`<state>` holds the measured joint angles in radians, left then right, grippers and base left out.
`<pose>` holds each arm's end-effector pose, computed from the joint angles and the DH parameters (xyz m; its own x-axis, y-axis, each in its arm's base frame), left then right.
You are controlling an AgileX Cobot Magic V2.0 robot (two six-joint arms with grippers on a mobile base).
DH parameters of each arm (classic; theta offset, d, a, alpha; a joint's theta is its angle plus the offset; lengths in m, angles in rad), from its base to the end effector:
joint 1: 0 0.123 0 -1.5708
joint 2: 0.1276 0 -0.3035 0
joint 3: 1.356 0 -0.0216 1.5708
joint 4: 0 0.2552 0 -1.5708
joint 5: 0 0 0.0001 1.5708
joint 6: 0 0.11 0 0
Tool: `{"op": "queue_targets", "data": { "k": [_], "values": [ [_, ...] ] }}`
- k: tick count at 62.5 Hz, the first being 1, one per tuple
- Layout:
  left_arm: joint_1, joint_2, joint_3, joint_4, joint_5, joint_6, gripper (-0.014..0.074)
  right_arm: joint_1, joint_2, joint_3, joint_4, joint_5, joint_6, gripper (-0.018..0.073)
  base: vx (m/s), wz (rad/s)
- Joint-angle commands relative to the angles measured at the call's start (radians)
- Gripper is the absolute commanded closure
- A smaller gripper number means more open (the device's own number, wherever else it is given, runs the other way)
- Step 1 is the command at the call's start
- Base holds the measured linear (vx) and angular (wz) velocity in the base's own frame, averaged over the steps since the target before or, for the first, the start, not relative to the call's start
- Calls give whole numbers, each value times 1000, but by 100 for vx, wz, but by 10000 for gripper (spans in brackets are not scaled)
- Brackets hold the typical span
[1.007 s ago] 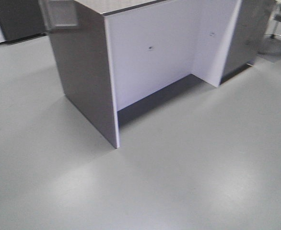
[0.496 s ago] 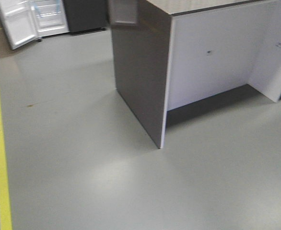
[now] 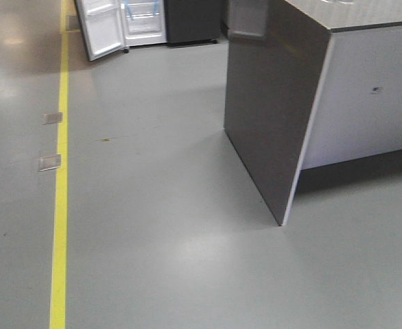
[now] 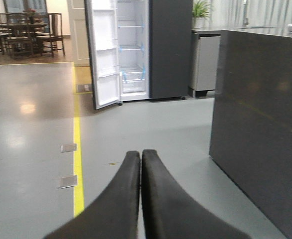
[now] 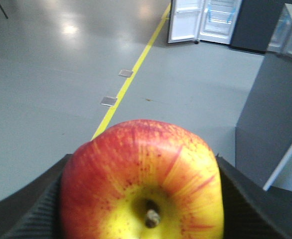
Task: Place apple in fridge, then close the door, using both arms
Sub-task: 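Drive forward along the yellow floor line toward the open fridge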
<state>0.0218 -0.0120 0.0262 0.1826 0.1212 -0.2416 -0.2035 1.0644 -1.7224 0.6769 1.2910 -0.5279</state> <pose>0.0613 0.0038 0.1930 -0.0435 -0.0612 -0.9972 -0.0464 0.9972 -0.0592 0.1494 0.0368 0.5539 -0.3137 -0.1836 -0.9316 -0.4821 0.8760 -0.0103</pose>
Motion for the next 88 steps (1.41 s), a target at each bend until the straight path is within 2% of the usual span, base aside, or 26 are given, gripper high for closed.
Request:
{"op": "queue_targets", "data": {
  "k": [1, 31, 88],
  "values": [
    [2, -14, 28, -2, -69, -9, 603, -4, -10, -25, 43, -15, -5, 566, 8, 32],
    [2, -14, 28, -2, -69, -9, 603, -4, -10, -25, 43, -15, -5, 566, 10, 27],
    [2, -14, 28, -2, -69, -9, 603, -4, -10, -25, 43, -15, -5, 566, 17, 9]
  ]
}}
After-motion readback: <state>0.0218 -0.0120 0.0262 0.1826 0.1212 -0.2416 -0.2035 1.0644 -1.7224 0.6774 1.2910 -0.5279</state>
